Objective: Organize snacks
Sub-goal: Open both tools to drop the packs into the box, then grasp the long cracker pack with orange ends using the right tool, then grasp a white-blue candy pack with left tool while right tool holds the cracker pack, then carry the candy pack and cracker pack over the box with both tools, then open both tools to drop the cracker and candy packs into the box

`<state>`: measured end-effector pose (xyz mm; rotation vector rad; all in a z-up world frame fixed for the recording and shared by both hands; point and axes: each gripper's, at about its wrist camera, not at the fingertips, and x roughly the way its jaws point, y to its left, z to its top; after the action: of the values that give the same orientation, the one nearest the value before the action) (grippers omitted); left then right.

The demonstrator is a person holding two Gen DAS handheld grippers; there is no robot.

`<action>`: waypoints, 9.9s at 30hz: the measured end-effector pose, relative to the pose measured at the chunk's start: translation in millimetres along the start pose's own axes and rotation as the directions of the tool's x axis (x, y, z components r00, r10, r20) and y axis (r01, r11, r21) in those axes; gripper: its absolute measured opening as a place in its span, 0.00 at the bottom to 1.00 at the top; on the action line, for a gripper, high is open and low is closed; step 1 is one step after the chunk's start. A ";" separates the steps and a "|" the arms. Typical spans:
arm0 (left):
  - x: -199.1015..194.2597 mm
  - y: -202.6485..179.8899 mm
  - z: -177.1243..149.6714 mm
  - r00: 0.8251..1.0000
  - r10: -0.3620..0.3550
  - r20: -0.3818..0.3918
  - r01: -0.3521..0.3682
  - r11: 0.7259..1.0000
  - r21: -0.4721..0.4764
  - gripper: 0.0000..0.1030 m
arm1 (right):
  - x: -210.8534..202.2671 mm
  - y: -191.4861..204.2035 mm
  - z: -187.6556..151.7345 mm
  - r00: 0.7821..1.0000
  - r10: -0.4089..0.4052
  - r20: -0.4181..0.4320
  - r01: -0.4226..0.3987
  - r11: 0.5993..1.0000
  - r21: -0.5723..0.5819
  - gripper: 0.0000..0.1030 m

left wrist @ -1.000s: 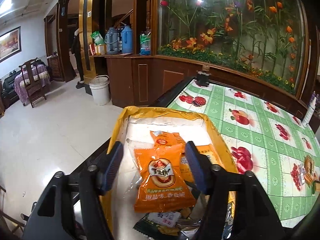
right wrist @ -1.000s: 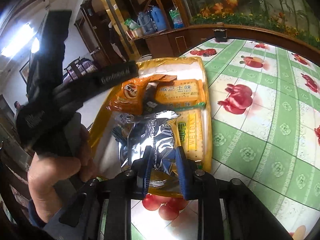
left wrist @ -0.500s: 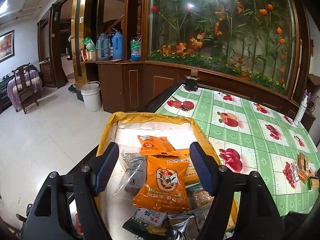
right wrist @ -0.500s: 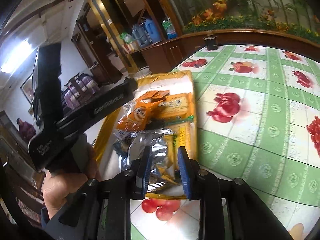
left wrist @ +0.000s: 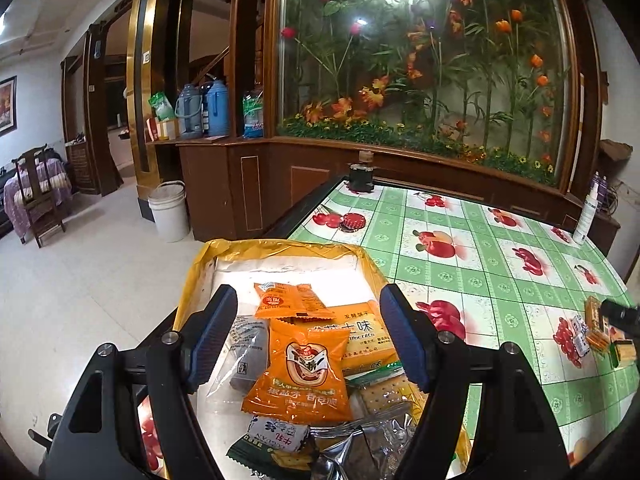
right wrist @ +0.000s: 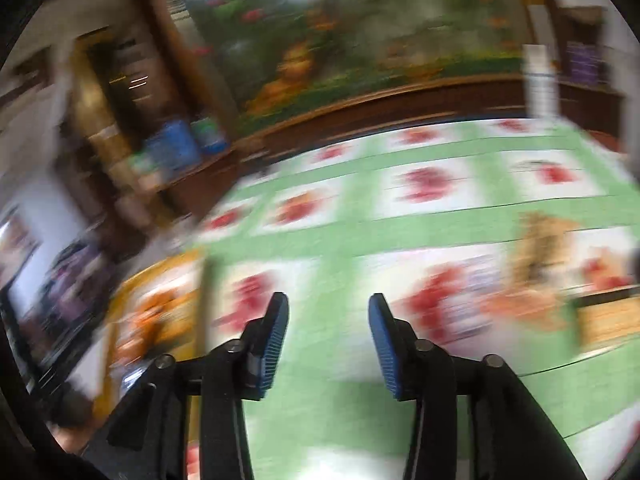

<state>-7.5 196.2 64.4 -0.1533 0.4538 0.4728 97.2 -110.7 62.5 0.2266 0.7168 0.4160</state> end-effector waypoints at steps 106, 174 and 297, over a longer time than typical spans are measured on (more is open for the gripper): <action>-13.9 -196.1 -74.4 0.815 -0.341 -0.467 0.418 0.906 0.067 0.20 | 24.9 -48.0 -26.7 0.966 0.027 -0.256 -0.030 1.000 -0.008 0.54; -32.1 -48.6 -31.3 0.983 -0.091 -0.158 0.097 0.995 0.031 0.16 | 11.2 94.4 -60.9 0.932 0.284 -0.225 -0.326 0.929 -0.175 0.53; -23.5 17.9 -47.0 0.991 0.127 -0.039 -0.127 0.992 0.020 0.33 | 14.6 66.5 -18.1 0.946 0.303 -0.114 -0.311 0.949 -0.056 0.56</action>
<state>-52.6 190.9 32.6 -0.1178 0.5084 0.5912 75.5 -43.7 63.3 0.2498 0.7693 0.7559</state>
